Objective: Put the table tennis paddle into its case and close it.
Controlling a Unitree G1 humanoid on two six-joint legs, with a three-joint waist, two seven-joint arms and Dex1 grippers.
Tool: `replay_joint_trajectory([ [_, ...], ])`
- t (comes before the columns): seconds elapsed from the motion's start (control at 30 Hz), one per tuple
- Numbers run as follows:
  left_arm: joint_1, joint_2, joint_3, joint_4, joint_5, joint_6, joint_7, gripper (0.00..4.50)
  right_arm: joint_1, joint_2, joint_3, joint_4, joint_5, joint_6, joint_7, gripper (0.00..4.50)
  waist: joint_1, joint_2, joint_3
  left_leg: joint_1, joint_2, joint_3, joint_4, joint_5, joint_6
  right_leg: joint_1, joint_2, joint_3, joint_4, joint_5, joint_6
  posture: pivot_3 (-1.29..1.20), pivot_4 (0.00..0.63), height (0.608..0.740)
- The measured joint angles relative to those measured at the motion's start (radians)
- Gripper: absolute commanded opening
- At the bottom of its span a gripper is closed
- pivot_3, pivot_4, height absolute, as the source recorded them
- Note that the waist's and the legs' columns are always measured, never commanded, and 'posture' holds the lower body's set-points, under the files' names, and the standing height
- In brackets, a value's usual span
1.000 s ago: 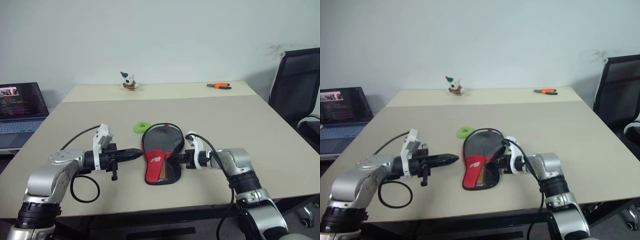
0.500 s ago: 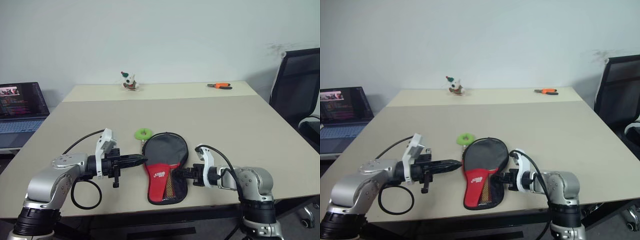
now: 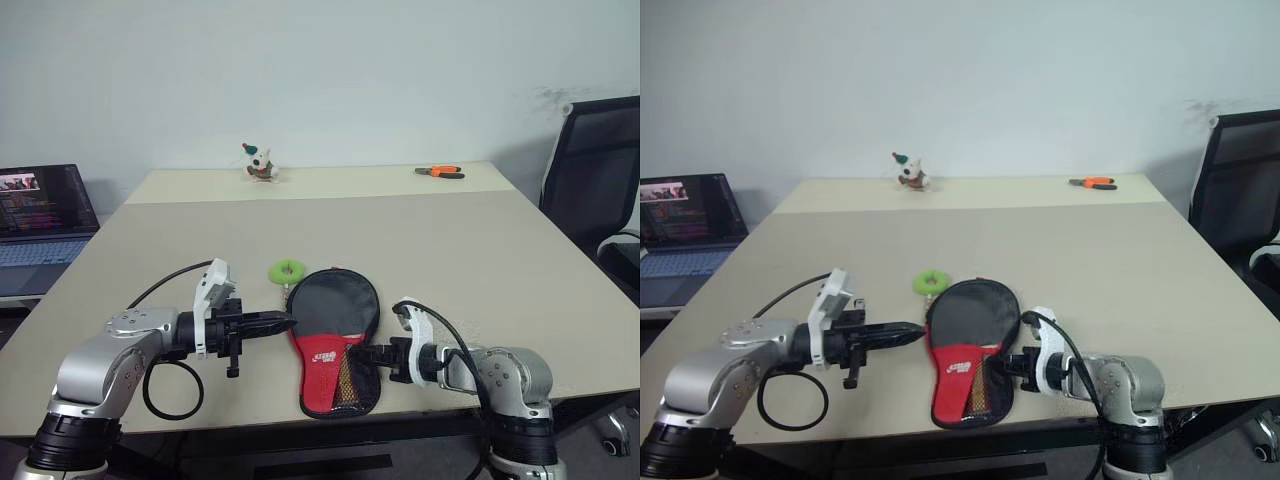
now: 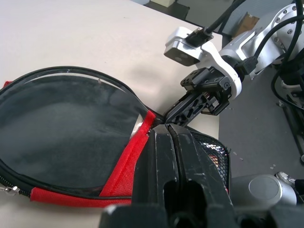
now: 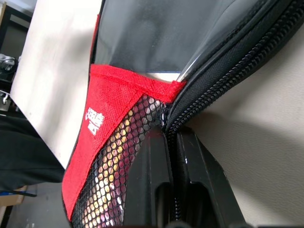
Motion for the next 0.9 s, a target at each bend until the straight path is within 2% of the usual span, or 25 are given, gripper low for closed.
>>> replay_joint_trajectory([
  [0.03, 0.001, 0.0, 0.0, -0.001, 0.0, 0.0, 0.0, 0.0, 0.001, -0.006, 0.004, -0.002, 0.0, 0.0, -0.002, 0.76, 0.0, 0.0, 0.0, 0.0, 0.0, 0.0, 0.0, 0.0, 0.0, 0.0, 0.0, 0.0, 0.0, 0.0, 0.0, 0.0, 0.15, 0.74],
  [0.2, 0.011, 0.0, 0.0, -0.007, 0.0, -0.001, 0.008, 0.0, 0.008, -0.086, 0.083, -0.062, 0.005, -0.018, 0.013, 2.38, 0.0, 0.0, 0.0, 0.0, 0.0, 0.0, 0.0, 0.0, 0.0, 0.0, 0.0, 0.0, 0.0, -0.001, 0.001, 0.0, 0.15, 0.74],
  [0.33, 0.029, 0.0, 0.004, -0.013, -0.001, -0.002, 0.026, 0.0, 0.018, -0.346, 0.238, -0.173, -0.002, -0.129, 0.114, 3.76, 0.003, 0.0, 0.0, 0.0, -0.001, 0.0, 0.0, 0.0, 0.0, 0.0, 0.0, 0.0, -0.002, -0.002, 0.004, 0.0, 0.15, 0.74],
  [0.4, 0.035, -0.001, 0.005, -0.012, -0.001, -0.002, 0.04, 0.0, 0.015, -0.424, 0.252, -0.214, 0.0, -0.193, 0.169, 4.49, 0.007, -0.001, 0.0, 0.0, -0.001, 0.0, 0.0, 0.0, 0.0, 0.001, 0.0, 0.0, -0.002, -0.002, 0.004, 0.0, 0.15, 0.74],
  [0.47, 0.034, -0.005, 0.008, -0.011, -0.002, -0.003, 0.062, 0.0, -0.002, -0.417, 0.249, -0.215, 0.011, -0.251, 0.208, 4.49, 0.004, -0.001, 0.0, 0.001, -0.001, 0.0, 0.0, 0.0, 0.0, 0.001, 0.0, 0.001, -0.002, -0.002, 0.004, 0.0, 0.15, 0.74],
  [0.57, -0.004, -0.042, 0.024, 0.035, 0.008, -0.011, 0.134, 0.0, -0.099, -0.337, 0.22, -0.161, 0.039, -0.332, 0.226, 4.49, 0.002, -0.001, 0.0, 0.002, -0.001, 0.0, 0.0, 0.0, 0.0, 0.001, 0.002, 0.0, 0.0, -0.001, 0.003, 0.0, 0.15, 0.74],
  [0.6, -0.023, -0.055, 0.025, 0.059, 0.02, -0.022, 0.161, 0.18, -0.128, -0.316, 0.226, -0.135, 0.033, -0.365, 0.223, 4.5, 0.004, -0.002, 0.0, 0.002, -0.001, 0.0, 0.0, 0.0, 0.0, 0.001, 0.002, -0.001, 0.0, -0.001, 0.003, 0.0, 0.15, 0.74],
  [0.67, -0.06, -0.075, 0.025, 0.112, 0.056, -0.042, 0.22, 0.6, -0.156, -0.275, 0.249, -0.071, 0.0, -0.417, 0.208, 4.5, 0.009, -0.002, 0.0, 0.002, -0.001, 0.0, 0.0, 0.0, 0.0, 0.002, 0.002, -0.001, 0.0, -0.001, 0.003, 0.0, 0.15, 0.74],
  [0.8, -0.156, -0.124, 0.015, 0.262, 0.154, -0.094, 0.337, 2.08, -0.153, -0.211, 0.326, 0.068, -0.072, -0.482, 0.162, 4.5, 0.022, -0.002, 0.0, 0.0, -0.001, 0.0, 0.0, 0.0, 0.0, 0.0, 0.0, -0.001, 0.0, 0.002, -0.001, 0.0, 0.15, 0.74],
  [0.9, -0.223, -0.156, -0.002, 0.374, 0.214, -0.134, 0.399, 3.12, -0.15, -0.195, 0.351, 0.08, -0.088, -0.503, 0.152, 4.5, 0.029, -0.002, 0.0, -0.003, -0.002, -0.001, 0.0, 0.0, 0.0, -0.001, -0.001, -0.002, -0.001, 0.002, 0.0, 0.0, 0.15, 0.74],
])
